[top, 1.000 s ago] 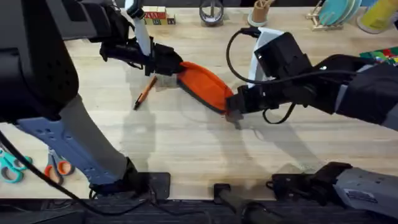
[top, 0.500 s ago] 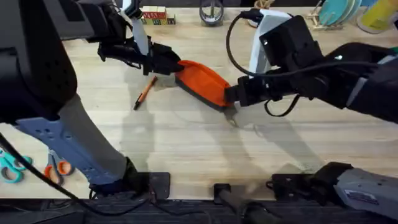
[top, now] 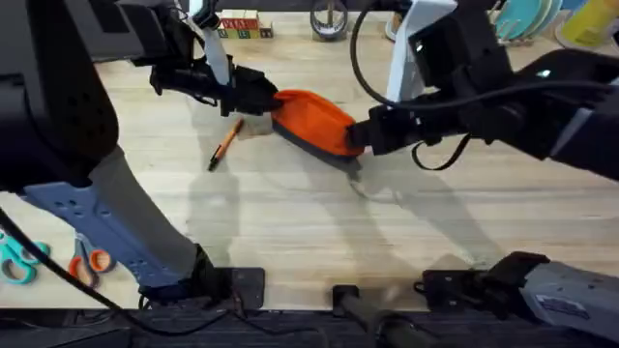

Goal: Unzip the bag, pick up the pens from the table one at a time and place them inside, then zip the bag closed.

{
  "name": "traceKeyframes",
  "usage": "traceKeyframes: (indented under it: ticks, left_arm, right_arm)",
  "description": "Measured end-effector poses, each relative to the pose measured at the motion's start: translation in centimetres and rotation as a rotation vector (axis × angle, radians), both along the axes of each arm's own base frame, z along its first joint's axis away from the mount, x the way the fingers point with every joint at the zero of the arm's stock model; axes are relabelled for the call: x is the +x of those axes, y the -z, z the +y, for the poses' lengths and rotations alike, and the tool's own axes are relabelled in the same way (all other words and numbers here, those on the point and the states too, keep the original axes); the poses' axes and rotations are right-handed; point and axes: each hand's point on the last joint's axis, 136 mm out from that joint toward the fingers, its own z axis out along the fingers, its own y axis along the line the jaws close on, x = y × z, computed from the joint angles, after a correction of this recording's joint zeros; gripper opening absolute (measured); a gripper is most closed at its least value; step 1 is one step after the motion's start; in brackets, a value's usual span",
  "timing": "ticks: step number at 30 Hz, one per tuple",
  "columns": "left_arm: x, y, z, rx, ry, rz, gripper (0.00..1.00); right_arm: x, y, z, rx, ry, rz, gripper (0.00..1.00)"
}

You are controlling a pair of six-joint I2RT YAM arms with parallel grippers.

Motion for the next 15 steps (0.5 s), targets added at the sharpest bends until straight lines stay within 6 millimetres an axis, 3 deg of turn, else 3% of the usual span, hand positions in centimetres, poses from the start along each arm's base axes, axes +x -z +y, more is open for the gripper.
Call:
traceKeyframes:
  ticks: [6,15]
  left_arm:
    - [0.1,0.1,0.3,0.007,-0.005,-0.003,0.042]
    - [-0.1,0.0,-0.1,0.003,0.005,0.004,0.042]
  right_arm:
    - [-0.1,-1.2,0.5,0.025,-0.041,-0.025,0.032]
    - [-3.1,-0.6,0.9,0.036,-0.195,0.049,0.031]
